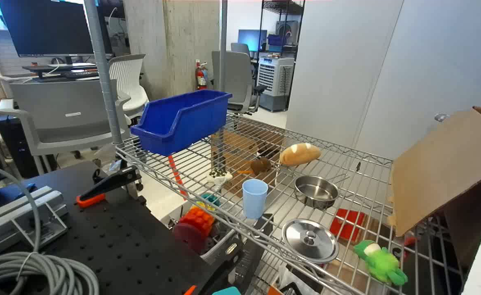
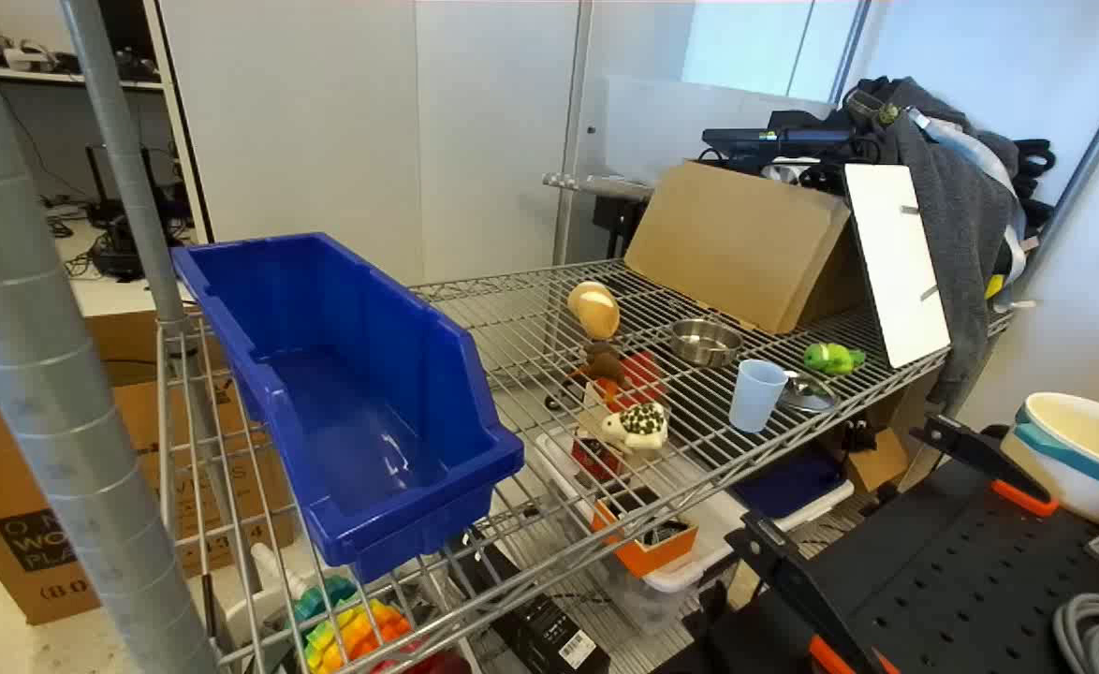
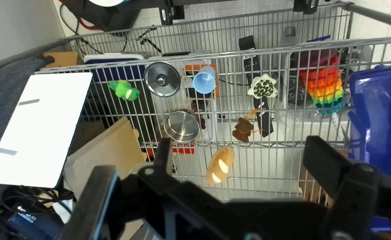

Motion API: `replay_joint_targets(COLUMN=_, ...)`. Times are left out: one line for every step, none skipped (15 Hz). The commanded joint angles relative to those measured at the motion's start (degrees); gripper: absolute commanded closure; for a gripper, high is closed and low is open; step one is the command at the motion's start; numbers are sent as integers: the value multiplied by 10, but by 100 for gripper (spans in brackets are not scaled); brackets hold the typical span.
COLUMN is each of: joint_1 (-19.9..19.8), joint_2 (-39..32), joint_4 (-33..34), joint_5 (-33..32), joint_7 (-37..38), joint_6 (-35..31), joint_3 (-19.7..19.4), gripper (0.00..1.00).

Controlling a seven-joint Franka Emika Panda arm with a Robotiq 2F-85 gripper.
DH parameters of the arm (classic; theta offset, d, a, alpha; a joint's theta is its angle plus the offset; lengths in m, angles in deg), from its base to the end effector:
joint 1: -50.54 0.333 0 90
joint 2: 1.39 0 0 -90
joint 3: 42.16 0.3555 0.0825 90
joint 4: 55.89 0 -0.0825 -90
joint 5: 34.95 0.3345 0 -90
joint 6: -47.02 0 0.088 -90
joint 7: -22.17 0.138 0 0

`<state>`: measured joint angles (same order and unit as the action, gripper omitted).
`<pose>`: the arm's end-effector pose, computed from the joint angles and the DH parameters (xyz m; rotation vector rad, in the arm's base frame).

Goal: Put the lid on the pot

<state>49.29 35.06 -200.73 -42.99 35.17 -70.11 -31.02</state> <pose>0.3044 0.0510 0.5158 2.9146 -0.0408 0.2666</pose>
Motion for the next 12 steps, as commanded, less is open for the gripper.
replay_joint_targets(joint_1=9, joint_2=-1, joint_4=2, joint_5=-5, joint_7=4, joint_6=2, joint_3=-7, gripper=0)
replay_joint_targets(joint_1=9, joint_2=-1, joint_4=2, joint_5=-5, joint_7=4, joint_6=2, joint_3=-7, gripper=0)
replay_joint_targets(joint_1=9, joint_2=-1, joint_4=2, joint_5=-5, joint_7=4, joint_6=2, joint_3=-7, gripper=0)
replay_joint_targets(joint_1=9, joint_2=-1, joint_4=2, joint_5=-5, joint_7=4, joint_6=2, joint_3=-7, gripper=0)
replay_joint_targets(joint_1=9, joint_2=-1, joint_4=2, joint_5=-5, joint_7=4, joint_6=2, joint_3=-7, gripper=0)
replay_joint_targets(joint_1=9, joint_2=-1, joint_4=2, joint_5=-5, joint_7=4, joint_6=2, joint_3=-7, gripper=0)
replay_joint_targets(joint_1=9, joint_2=-1, joint_4=2, joint_5=-5, joint_7=4, joint_6=2, joint_3=-7, gripper=0)
replay_joint_targets(joint_1=9, joint_2=-1, joint_4=2, joint_5=-5, joint_7=4, joint_6=2, joint_3=-7, gripper=0)
replay_joint_targets(joint_1=2, joint_2=-4, joint_4=-2, joint_5=-14, joint_7=9, joint_6=-6, joint_3=-6, gripper=0)
replay_joint_targets(joint_1=-7, joint_2=-12, joint_4=-12, joint_5=-26, joint_7=6, joint_6=-26, joint_3=-11, gripper=0)
replay_joint_targets(joint_1=-11, joint_2=-18, joint_4=-17, joint_5=-32, joint_7=0, joint_6=-38, joint_3=-19, gripper=0)
replay_joint_targets(joint_1=-15, joint_2=-31, joint_4=-21, joint_5=-35, joint_7=-15, joint_6=-53, joint_3=-34, gripper=0)
